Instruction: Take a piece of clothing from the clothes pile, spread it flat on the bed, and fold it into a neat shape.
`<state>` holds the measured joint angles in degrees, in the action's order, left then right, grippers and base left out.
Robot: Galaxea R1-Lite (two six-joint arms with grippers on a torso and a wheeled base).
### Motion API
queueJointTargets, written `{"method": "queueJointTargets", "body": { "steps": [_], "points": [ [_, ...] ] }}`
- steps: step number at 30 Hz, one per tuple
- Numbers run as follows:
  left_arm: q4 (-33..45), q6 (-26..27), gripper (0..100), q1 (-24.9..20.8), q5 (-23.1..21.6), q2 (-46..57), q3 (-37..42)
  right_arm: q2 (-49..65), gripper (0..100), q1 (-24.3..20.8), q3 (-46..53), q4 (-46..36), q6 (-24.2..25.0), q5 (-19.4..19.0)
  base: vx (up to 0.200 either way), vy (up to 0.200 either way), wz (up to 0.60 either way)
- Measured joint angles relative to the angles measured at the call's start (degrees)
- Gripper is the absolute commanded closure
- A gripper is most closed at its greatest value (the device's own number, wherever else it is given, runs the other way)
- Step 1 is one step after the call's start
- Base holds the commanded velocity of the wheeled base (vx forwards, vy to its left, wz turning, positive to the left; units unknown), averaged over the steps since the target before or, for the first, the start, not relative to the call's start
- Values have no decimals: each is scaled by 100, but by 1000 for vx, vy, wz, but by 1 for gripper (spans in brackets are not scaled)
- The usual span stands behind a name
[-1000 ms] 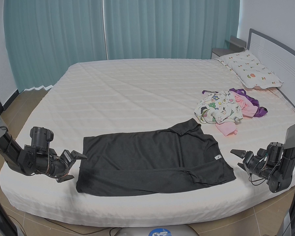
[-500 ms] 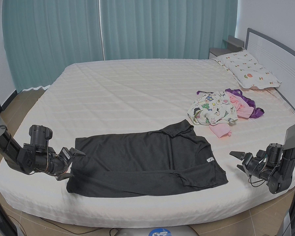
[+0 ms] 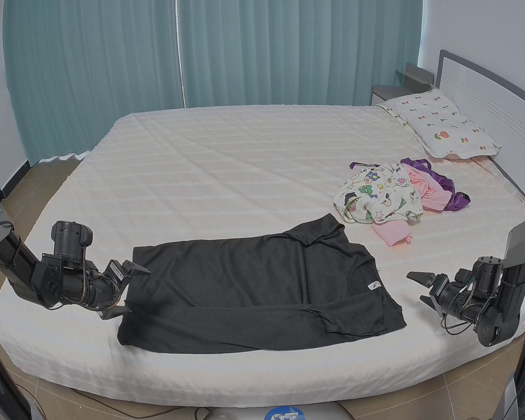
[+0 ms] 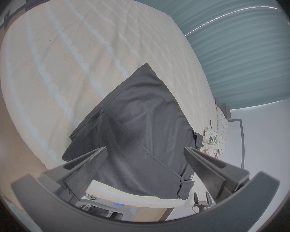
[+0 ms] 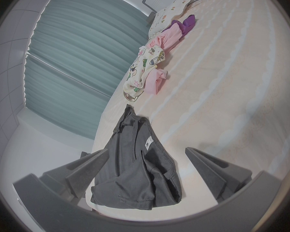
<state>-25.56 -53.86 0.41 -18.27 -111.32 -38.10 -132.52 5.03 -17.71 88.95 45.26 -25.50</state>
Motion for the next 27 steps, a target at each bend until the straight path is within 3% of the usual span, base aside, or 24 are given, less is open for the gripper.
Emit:
{"method": "queueJointTargets", "body": {
  "steps": [2, 16, 27],
  "points": [
    [2, -1, 0, 16, -4, -9, -11, 0, 0, -9, 7, 5, 0, 0, 0, 200, 0],
    [-22, 0, 0, 52, -4, -140, -22, 0, 0, -13, 13, 2, 0, 0, 0, 0, 0],
    [-755, 38, 0, 46, 229, -411, -305, 13, 0, -11, 9, 2, 4, 5, 0, 0, 0]
  ]
}}
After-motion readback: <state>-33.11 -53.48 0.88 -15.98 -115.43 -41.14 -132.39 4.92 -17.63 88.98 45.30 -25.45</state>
